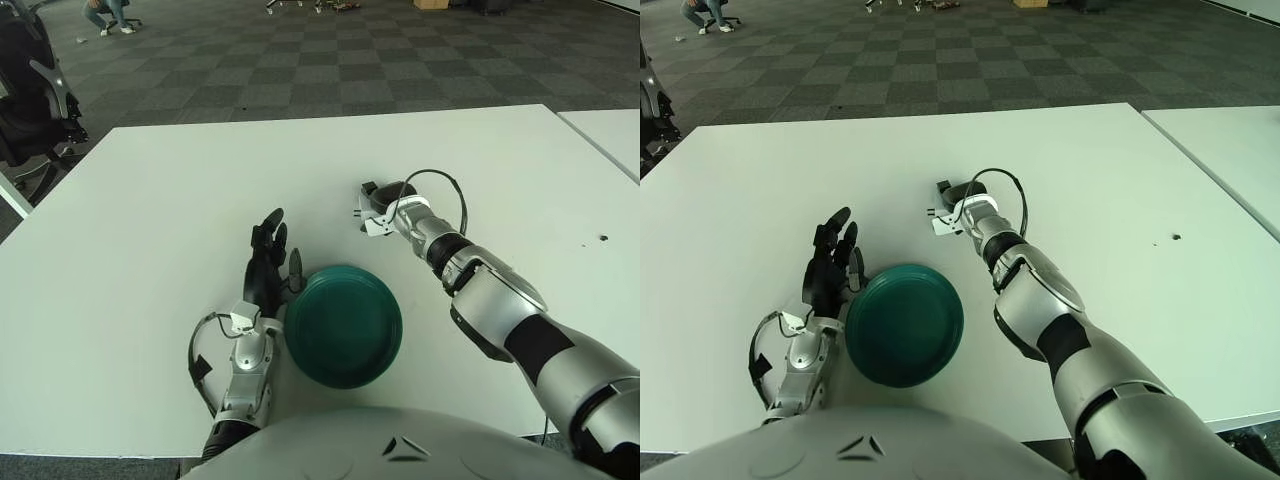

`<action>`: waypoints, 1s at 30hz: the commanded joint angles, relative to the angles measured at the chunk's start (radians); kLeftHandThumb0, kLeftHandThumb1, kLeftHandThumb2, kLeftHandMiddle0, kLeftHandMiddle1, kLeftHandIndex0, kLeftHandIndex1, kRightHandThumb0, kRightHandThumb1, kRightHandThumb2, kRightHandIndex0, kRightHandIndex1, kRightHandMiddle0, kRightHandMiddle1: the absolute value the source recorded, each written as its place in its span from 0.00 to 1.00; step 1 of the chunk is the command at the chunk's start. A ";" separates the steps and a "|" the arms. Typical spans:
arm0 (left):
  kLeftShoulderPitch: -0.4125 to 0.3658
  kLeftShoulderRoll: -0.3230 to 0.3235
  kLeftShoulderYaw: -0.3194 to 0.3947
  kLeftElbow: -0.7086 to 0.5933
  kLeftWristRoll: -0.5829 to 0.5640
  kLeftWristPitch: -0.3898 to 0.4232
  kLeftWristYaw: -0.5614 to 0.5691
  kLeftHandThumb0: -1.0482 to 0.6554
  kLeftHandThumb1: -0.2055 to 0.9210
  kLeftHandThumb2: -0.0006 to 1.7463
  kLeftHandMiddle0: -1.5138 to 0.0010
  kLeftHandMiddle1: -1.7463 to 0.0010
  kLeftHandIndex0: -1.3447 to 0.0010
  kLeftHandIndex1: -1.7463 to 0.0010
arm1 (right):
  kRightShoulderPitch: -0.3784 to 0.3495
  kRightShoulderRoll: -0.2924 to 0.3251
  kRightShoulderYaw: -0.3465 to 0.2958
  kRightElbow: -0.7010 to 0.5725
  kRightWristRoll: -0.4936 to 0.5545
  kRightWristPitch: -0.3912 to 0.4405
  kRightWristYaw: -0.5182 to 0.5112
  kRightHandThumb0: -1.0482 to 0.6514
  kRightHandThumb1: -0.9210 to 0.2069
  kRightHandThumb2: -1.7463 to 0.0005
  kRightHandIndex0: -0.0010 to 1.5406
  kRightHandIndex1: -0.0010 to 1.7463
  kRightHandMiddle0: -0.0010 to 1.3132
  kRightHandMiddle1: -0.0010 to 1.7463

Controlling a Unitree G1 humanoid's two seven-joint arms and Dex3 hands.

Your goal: Put the charger into the plate.

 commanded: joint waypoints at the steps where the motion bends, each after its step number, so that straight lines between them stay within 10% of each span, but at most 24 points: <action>1: 0.160 -0.064 -0.005 0.074 -0.008 -0.032 0.020 0.14 1.00 0.53 0.86 1.00 1.00 0.68 | 0.284 0.025 0.087 0.104 -0.075 0.014 0.019 0.10 0.00 0.67 0.31 0.03 0.00 0.33; 5: 0.173 -0.059 -0.001 0.074 0.022 -0.048 0.045 0.14 1.00 0.53 0.87 1.00 1.00 0.69 | 0.289 0.024 0.083 0.102 -0.064 0.010 -0.036 0.13 0.00 0.68 0.40 0.06 0.00 0.41; 10: 0.184 -0.054 0.006 0.085 0.039 -0.062 0.064 0.14 1.00 0.54 0.87 1.00 1.00 0.71 | 0.297 0.023 0.067 0.102 -0.051 0.006 -0.103 0.17 0.00 0.72 0.37 0.77 0.07 0.69; 13: 0.186 -0.054 0.010 0.093 0.047 -0.071 0.074 0.14 1.00 0.54 0.87 1.00 1.00 0.72 | 0.304 0.022 0.067 0.102 -0.053 0.002 -0.136 0.20 0.00 0.73 0.41 0.93 0.19 0.85; 19: 0.193 -0.049 0.014 0.084 0.105 -0.079 0.127 0.13 1.00 0.55 0.86 1.00 1.00 0.71 | 0.328 0.013 0.069 0.103 -0.057 -0.007 -0.184 0.36 0.23 0.51 0.49 0.99 0.28 0.98; 30: 0.196 -0.042 -0.003 0.054 0.146 -0.074 0.181 0.13 1.00 0.56 0.85 0.99 1.00 0.69 | 0.281 -0.046 0.029 0.101 -0.025 -0.050 -0.178 0.37 0.33 0.42 0.63 1.00 0.33 1.00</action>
